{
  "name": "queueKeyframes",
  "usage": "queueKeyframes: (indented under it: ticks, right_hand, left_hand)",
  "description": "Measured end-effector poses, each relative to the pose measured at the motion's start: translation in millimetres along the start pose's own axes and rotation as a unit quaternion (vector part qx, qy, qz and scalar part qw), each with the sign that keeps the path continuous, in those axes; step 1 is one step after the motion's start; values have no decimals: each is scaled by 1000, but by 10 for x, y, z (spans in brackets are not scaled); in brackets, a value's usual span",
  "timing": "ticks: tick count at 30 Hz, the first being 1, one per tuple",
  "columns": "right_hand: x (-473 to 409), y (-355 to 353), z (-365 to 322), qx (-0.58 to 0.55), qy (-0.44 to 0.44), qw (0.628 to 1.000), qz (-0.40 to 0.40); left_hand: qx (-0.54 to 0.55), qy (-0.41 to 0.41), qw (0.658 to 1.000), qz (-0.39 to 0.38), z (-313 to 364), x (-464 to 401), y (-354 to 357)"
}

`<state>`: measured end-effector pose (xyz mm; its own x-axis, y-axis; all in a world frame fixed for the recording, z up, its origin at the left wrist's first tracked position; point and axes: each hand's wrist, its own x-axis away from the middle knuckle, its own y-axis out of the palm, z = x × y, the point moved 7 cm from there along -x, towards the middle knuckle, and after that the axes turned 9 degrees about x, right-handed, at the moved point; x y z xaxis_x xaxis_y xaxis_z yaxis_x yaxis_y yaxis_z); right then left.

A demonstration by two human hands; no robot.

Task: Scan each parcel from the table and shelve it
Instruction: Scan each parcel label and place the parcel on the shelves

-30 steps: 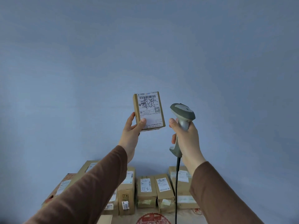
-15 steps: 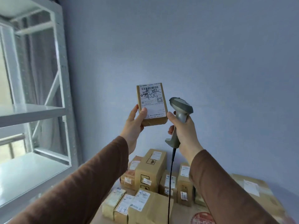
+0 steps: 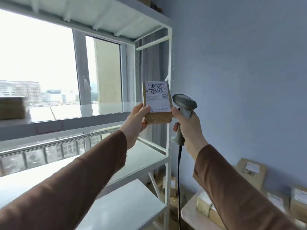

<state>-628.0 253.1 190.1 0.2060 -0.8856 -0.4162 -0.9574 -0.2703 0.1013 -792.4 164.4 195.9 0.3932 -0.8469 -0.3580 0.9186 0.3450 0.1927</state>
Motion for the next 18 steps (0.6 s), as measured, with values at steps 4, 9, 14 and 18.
queueKeyframes:
  ticks: [4,9,14,18]
  right_hand:
    - [78,927,-78,-32,6,998,-50]
    - [141,2191,-151,-42,17,991,-125]
    - [42,3187,-131,-48,47,978,-196]
    - [-176,3791,-63,-47,63,969,-234]
  left_hand:
    - [-25,-1,998,56,352,147,-851]
    - [-71,22,987,142,773,229,-1992]
    - [-53,20,976,209,960,82,-2814]
    - [-44,2,968,246,1011,-155,-3258]
